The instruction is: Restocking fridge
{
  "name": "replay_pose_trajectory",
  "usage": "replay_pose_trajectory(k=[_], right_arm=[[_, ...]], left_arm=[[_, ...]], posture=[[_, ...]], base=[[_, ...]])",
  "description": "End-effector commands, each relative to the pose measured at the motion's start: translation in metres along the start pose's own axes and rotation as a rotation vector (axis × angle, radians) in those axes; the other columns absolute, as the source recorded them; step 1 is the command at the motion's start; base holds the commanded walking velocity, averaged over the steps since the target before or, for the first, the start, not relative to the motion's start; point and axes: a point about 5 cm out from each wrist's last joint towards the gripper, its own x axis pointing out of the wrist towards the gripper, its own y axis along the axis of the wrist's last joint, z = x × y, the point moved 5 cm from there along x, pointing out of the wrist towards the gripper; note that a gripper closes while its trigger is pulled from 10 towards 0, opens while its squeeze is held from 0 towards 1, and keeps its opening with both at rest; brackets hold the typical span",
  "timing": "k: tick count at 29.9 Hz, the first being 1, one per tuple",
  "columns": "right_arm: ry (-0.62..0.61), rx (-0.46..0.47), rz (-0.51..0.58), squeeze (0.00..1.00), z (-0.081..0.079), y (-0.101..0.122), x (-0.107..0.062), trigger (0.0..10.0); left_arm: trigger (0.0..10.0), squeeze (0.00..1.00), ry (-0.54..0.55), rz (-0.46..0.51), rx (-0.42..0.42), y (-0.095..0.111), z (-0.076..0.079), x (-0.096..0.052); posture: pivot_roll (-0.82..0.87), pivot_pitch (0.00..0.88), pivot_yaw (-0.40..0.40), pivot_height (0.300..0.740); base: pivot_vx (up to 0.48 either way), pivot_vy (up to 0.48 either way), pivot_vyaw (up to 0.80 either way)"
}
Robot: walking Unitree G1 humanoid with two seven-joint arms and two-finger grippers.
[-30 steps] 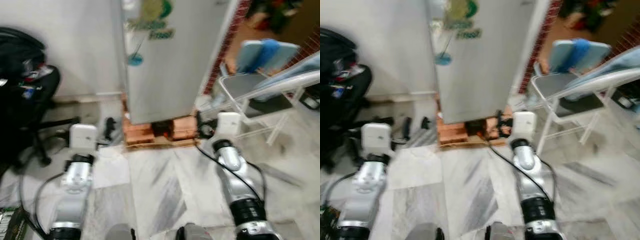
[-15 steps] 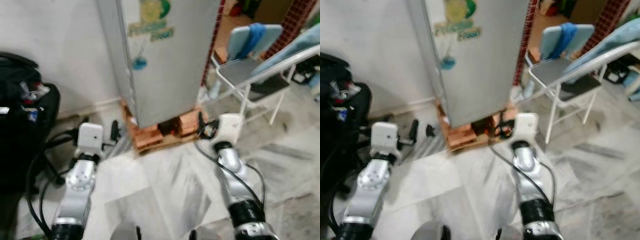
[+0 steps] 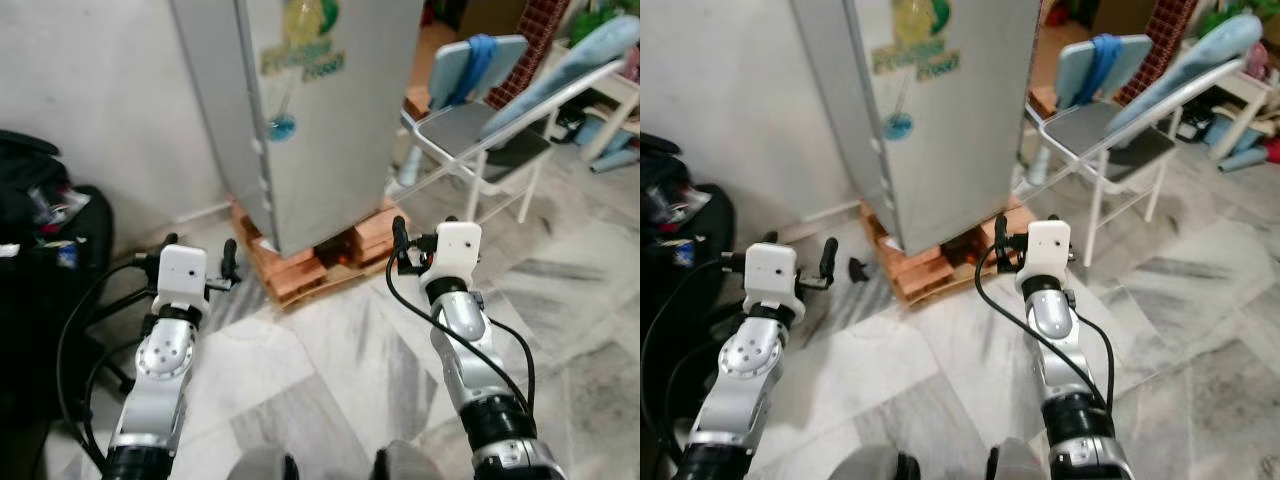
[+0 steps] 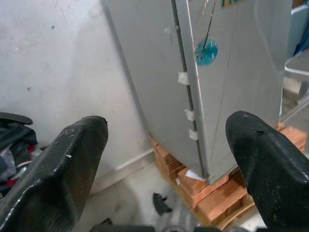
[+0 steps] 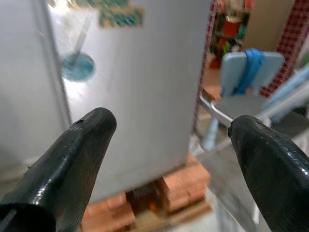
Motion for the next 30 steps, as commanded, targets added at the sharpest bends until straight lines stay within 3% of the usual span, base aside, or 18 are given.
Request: replay_pose_trajectory(k=[1, 10, 19, 30], right_arm=[[0.001, -0.012, -0.02, 0.0, 0.002, -0.006, -0.001, 10.0], [0.052, -0.044, 0.006, 0.0, -0.008, -0.001, -0.003, 10.0], [0.054, -0.05, 0.01, 0.0, -0.007, 0.0, -0.002, 10.0], [0.074, -0.067, -0.009, 0.0, -0.004, -0.006, -0.007, 10.0]], left_arm=[[10.0, 0.0, -0.046, 0.015, 0.02, 0.002, 0.01, -0.001], [10.0, 0.0, -0.055, 0.008, 0.029, -0.002, 0.012, -0.004], [10.0, 0.0, -0.062, -0.008, -0.017, -0.005, 0.019, -0.006], [10.0, 0.0, 0.006, -0.024, -0.026, -0.009, 0.01, -0.009]], posture=[[0.13, 0.07, 0.027, 0.74], [0.12, 0.067, 0.008, 0.74], [0.12, 0.067, -0.002, 0.74], [0.13, 0.081, -0.014, 0.74]], base=[[0.285, 0.386, -0.8], [0.329, 0.346, -0.8], [0.417, 0.0, -0.8], [0.317, 0.334, -0.74]])
